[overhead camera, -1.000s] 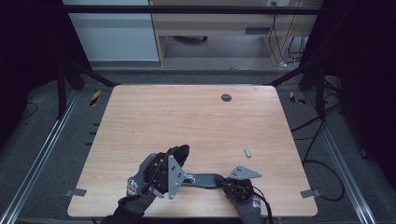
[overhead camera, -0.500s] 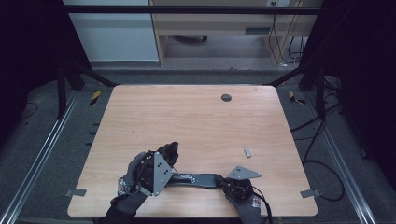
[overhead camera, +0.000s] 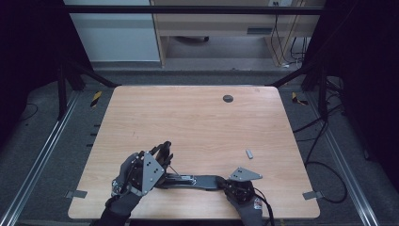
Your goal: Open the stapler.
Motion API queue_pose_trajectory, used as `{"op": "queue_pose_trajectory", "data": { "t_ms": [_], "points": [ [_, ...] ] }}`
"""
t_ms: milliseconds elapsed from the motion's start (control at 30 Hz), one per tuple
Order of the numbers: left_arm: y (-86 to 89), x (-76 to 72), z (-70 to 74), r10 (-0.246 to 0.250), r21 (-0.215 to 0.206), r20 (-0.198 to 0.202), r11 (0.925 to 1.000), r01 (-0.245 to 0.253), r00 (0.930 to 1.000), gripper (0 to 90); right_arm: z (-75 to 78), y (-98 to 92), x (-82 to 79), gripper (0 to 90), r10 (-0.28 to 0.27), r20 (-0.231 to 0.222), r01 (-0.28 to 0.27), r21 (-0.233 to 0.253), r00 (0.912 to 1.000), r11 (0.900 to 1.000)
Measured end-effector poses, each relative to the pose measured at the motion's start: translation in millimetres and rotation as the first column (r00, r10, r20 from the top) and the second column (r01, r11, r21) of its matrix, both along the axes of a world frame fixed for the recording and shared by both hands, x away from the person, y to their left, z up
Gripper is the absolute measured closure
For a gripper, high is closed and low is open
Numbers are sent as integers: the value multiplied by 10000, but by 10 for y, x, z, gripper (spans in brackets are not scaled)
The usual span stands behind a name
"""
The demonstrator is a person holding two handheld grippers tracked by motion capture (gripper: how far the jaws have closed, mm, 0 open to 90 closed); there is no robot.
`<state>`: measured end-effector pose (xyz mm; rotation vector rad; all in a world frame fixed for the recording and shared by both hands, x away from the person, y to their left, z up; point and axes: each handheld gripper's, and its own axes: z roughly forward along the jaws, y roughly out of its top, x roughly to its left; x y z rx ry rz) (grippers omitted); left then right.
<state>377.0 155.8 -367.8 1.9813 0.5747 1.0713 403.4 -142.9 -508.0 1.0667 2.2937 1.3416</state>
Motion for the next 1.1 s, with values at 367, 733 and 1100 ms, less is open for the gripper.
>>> {"op": "queue_pose_trajectory", "data": {
  "t_ms": [367,733,1100],
  "points": [
    [112,-8,4,111,-366,-54,9993,-112,9999,565,-2,1,1,900,30,-3,-30,21,10000,10000],
    [218,-13,8,194,-682,-123,9975,-202,9997,562,-2,8,-2,900,71,20,-71,19,10000,10000],
    [275,-10,9,241,-850,-194,9960,-256,9995,561,-1,14,1,900,96,16,-96,4,10000,10000]
  ]
}}
